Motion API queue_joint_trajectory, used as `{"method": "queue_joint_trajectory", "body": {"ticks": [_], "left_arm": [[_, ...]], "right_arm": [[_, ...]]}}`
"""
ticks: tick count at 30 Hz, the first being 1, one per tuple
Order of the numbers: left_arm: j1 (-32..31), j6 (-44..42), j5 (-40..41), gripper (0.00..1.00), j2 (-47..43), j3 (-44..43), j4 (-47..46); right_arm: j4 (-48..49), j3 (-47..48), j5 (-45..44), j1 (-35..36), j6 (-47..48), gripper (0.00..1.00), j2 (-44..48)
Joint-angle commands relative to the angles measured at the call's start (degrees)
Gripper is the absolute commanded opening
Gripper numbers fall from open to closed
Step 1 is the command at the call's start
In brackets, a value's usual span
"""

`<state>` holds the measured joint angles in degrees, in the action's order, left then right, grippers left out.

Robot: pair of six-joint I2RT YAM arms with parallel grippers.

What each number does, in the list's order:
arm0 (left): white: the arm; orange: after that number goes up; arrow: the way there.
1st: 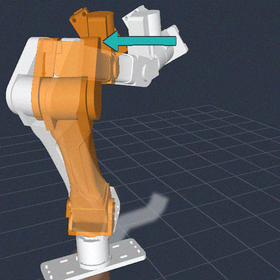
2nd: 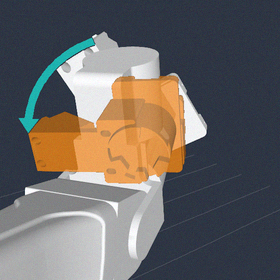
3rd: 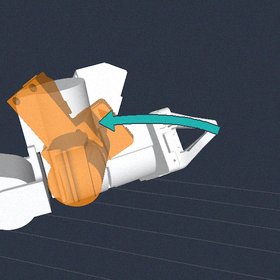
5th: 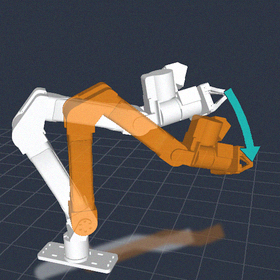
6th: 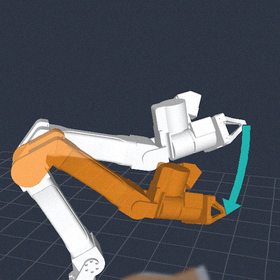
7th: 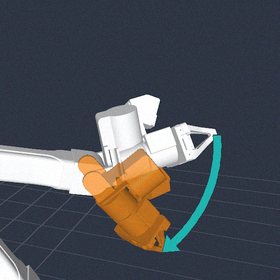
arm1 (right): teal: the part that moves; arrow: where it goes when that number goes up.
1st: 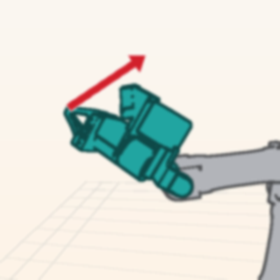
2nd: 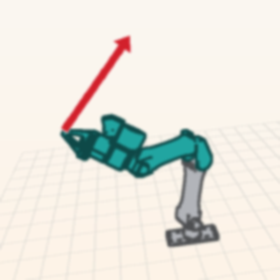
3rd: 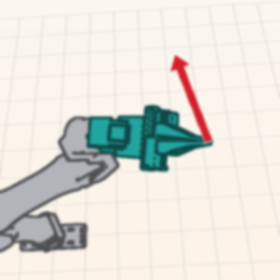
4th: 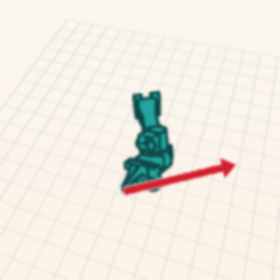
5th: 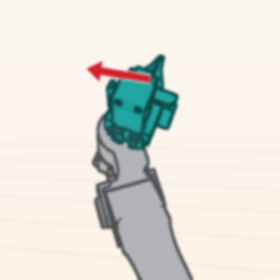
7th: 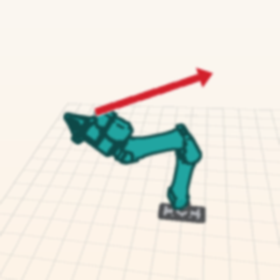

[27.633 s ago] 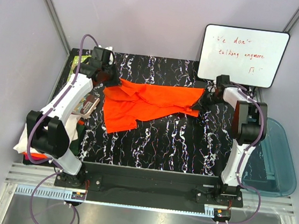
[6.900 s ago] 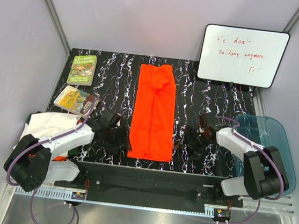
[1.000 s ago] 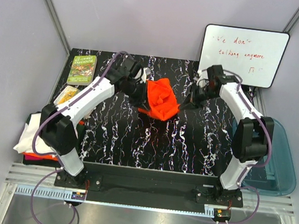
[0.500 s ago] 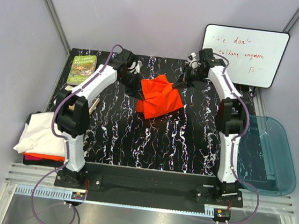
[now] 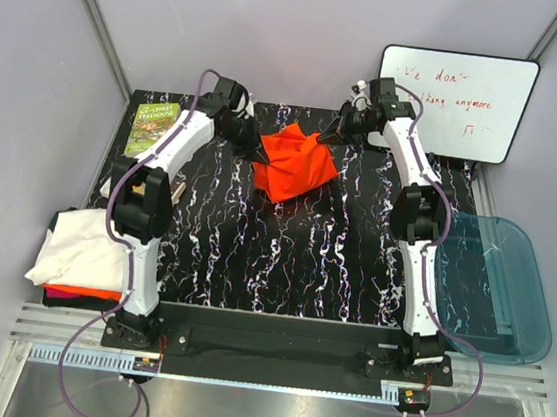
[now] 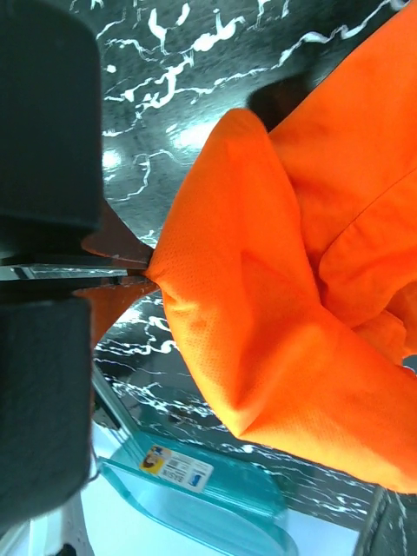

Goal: Fold and stack the t-shirts
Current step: Fold the tshirt

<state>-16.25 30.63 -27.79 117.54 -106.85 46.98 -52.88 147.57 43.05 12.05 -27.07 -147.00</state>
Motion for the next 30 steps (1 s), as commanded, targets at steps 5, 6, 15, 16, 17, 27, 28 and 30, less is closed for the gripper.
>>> {"method": "queue_joint_trajectory", "body": {"ticks": [5, 6, 15, 16, 17, 27, 28, 30], "left_arm": [[4.73, 4.87, -1.30, 0.00, 2.26, -1.26, -8.39], [5.78, 5.40, -2.26, 0.00, 2.43, -1.00, -9.53], [10.10, 11.82, -10.87, 0.00, 14.10, -7.66, -21.58], [10.19, 12.60, -11.49, 0.00, 15.34, -10.55, -22.63], [10.36, 13.13, -12.45, 0.00, 16.57, -12.14, -22.98], [12.65, 21.68, -18.70, 0.90, 30.40, -23.86, -27.47], [12.65, 20.27, -18.53, 0.98, 28.64, -22.19, -27.56], [12.56, 16.59, -18.09, 0.99, 21.71, -15.02, -29.39]], "right_arm": [[10.95, 5.89, 0.02, -0.19, -8.43, 0.40, -5.49], [11.83, 6.32, -0.59, -0.28, -9.13, 0.52, -6.27], [12.89, -6.98, -6.74, -0.36, -3.01, 0.91, 5.28], [12.81, -9.29, -8.23, -0.36, -2.21, 0.92, 7.23], [12.80, -14.01, -8.68, -0.45, -1.41, 0.92, 10.73], [12.89, -39.01, -13.43, -0.63, 3.60, 0.92, 25.26], [12.89, -40.41, -13.52, -0.63, 3.78, 0.92, 25.97], [13.07, -44.11, -13.95, -0.63, 4.13, 0.92, 27.73]]}}
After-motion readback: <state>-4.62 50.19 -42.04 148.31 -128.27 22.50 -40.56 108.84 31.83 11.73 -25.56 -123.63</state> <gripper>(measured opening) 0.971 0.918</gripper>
